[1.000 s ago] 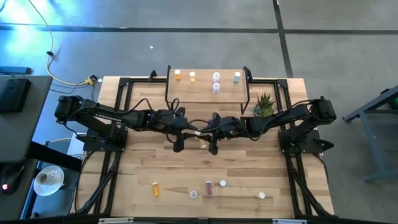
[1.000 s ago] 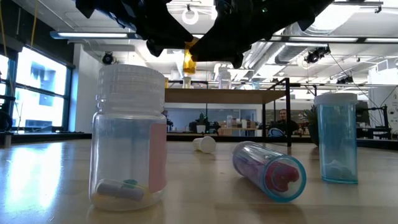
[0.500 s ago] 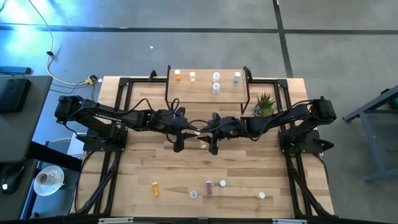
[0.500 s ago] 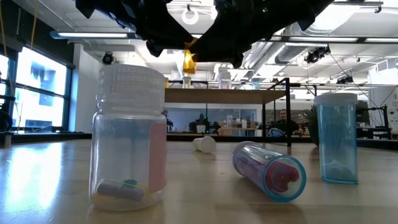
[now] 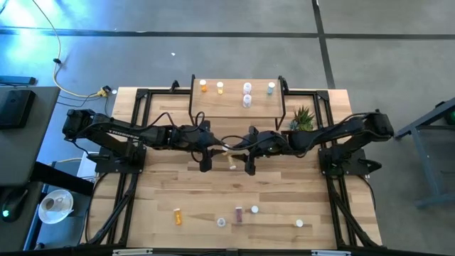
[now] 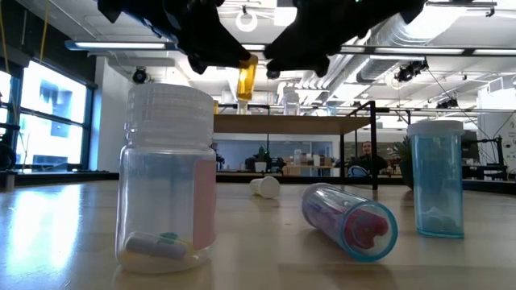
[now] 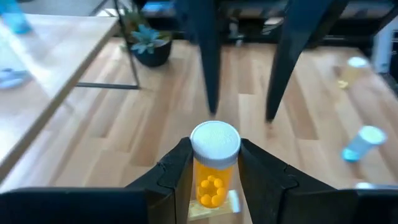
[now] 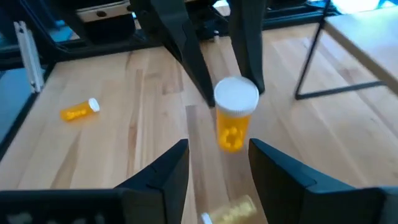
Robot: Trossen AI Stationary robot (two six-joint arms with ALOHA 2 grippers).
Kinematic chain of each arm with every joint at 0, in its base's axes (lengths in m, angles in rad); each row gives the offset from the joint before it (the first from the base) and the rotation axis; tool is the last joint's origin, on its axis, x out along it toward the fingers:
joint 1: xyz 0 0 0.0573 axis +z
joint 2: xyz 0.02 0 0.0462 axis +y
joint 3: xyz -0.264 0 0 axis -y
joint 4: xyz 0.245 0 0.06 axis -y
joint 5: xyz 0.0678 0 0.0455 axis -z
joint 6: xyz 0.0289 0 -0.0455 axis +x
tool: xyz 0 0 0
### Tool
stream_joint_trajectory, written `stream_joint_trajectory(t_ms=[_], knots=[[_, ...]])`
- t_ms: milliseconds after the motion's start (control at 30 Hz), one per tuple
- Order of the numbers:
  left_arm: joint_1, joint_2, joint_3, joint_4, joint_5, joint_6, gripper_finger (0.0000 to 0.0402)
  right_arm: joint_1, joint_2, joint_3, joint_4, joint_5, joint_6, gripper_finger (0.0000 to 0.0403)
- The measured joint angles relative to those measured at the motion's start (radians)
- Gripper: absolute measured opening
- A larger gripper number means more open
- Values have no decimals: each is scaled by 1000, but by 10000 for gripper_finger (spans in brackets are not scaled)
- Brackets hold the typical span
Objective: Pick and place medicine bottles onto shelf by color
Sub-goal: Put the top orange pill bottle on the shelf aligned with the other orange pill bottle
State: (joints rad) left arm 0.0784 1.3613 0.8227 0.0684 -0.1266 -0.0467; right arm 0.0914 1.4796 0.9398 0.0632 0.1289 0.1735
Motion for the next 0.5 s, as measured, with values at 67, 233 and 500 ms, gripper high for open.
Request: stream_joint_trajectory(t_ms=[67, 233, 500], knots=[[0, -1, 0, -6, -29, 32, 106, 0, -34, 0, -47, 25, -16, 158], [7, -50, 0, -36, -122, 61, 106, 0, -116, 0, -135, 57, -62, 158], [91, -158, -1, -72, -191, 69, 106, 0, -258, 0, -159, 72, -114, 158]])
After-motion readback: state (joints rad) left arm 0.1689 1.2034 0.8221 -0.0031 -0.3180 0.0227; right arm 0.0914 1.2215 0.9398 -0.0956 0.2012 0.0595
